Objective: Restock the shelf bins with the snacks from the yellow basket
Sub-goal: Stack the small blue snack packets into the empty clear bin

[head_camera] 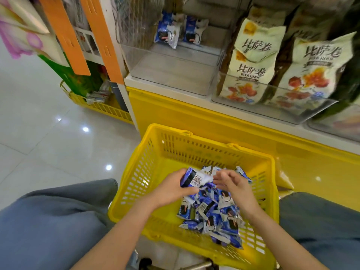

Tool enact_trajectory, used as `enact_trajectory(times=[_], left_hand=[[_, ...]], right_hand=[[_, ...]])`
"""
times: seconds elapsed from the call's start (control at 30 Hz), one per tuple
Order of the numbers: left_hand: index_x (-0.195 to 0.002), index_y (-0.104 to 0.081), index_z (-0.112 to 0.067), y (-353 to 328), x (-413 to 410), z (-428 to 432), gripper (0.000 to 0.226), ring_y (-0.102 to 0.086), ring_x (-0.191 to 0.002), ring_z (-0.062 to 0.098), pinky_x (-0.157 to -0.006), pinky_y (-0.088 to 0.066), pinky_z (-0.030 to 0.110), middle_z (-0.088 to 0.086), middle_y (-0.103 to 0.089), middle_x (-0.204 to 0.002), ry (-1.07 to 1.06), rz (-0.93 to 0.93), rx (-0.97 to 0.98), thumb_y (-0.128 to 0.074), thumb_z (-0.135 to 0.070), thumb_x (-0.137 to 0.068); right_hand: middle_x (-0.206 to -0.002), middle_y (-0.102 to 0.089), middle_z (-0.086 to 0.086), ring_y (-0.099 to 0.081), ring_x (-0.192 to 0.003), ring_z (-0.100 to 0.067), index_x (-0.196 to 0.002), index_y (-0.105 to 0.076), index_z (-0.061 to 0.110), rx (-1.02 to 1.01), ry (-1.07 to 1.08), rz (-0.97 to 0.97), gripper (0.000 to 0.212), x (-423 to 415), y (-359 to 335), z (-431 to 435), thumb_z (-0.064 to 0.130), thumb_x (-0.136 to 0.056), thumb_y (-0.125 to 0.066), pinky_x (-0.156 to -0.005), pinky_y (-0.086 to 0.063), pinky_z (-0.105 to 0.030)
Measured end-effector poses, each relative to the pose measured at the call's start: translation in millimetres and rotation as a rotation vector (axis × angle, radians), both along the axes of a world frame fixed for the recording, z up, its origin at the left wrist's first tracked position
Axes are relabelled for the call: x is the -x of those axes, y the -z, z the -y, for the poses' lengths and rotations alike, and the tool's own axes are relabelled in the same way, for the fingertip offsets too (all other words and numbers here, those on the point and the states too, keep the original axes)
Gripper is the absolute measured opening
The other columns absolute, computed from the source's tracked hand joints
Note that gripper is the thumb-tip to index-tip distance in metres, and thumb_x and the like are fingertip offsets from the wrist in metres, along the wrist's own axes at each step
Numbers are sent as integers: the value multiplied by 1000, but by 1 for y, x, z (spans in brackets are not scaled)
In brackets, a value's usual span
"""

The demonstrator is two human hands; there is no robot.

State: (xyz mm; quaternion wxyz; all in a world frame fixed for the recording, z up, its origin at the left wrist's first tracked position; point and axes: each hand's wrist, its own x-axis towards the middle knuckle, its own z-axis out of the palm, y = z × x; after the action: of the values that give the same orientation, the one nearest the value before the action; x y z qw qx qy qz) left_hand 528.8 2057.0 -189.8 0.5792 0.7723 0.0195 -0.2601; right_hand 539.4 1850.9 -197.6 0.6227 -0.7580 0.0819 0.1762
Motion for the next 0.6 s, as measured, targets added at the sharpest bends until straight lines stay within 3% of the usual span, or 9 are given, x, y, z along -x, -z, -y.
enact_trajectory(times=[0.1, 0.2, 0.3, 0.4, 0.47, 0.53, 0.57, 0.6], left_hand=[[-100, -51, -26, 1, 4, 1, 25, -61, -86, -3, -71, -49, 10, -7, -64, -100, -35, 43, -10, -69, -22, -83], [-97, -48, -34, 0, 8, 8, 25, -61, -89, -2, -74, -50, 12, -12, -63, -99, -26, 58, -16, -68, -25, -84], [-97, -49, -36, 3, 13, 13, 25, -61, -90, -5, -75, -50, 13, -15, -62, -98, -18, 55, -13, -67, -26, -84], [-99, -50, -35, 6, 19, 13, 24, -61, -88, -8, -72, -49, 11, -18, -62, -97, -33, 25, -12, -67, -26, -84], [-101, -51, -31, 8, 22, 13, 22, -62, -90, -4, -76, -51, 15, -15, -63, -99, -49, 4, -16, -66, -25, -85], [-105, -52, -24, 11, 23, 13, 23, -63, -93, 4, -80, -53, 22, -8, -64, -102, -66, -21, -20, -65, -23, -86], [-104, -52, -22, 12, 23, 13, 22, -63, -92, 6, -78, -54, 24, -6, -64, -103, -79, -28, -27, -64, -22, -87], [-103, -51, -22, 12, 23, 13, 20, -63, -89, 6, -72, -54, 24, -5, -64, -101, -100, -35, -35, -63, -22, -88]], right_hand=[[-106, -66, -16, -60, -105, -30, -107, -62, 1, 305, 50, -117, 21, 8, 34, 28, 14, -92, -56, -77, -45, -23], [-128, -55, -15, -51, -119, -29, -129, -48, 0, 553, -154, -311, 39, 26, 67, 45, 14, -93, -56, -90, -40, -27], [-116, -57, -7, -57, -107, -23, -128, -44, 6, 636, -401, -417, 39, 45, 87, 51, 15, -92, -57, -85, -41, -26], [-139, -46, -14, -49, -125, -26, -138, -37, 1, 681, -426, -427, 61, 52, 92, 55, 20, -87, -65, -100, -41, -31], [-142, -44, -12, -46, -128, -25, -140, -36, 3, 713, -485, -446, 70, 51, 91, 58, 29, -84, -69, -103, -41, -31], [-128, -54, -11, -54, -114, -23, -129, -49, 7, 730, -556, -459, 61, 49, 87, 62, 37, -80, -72, -93, -44, -30], [-103, -59, -9, -58, -92, -19, -107, -57, 13, 722, -562, -442, 42, 48, 83, 62, 38, -78, -73, -79, -44, -31], [-78, -49, -4, -48, -68, -15, -82, -51, 19, 708, -548, -410, 32, 47, 79, 62, 39, -76, -75, -65, -38, -29]])
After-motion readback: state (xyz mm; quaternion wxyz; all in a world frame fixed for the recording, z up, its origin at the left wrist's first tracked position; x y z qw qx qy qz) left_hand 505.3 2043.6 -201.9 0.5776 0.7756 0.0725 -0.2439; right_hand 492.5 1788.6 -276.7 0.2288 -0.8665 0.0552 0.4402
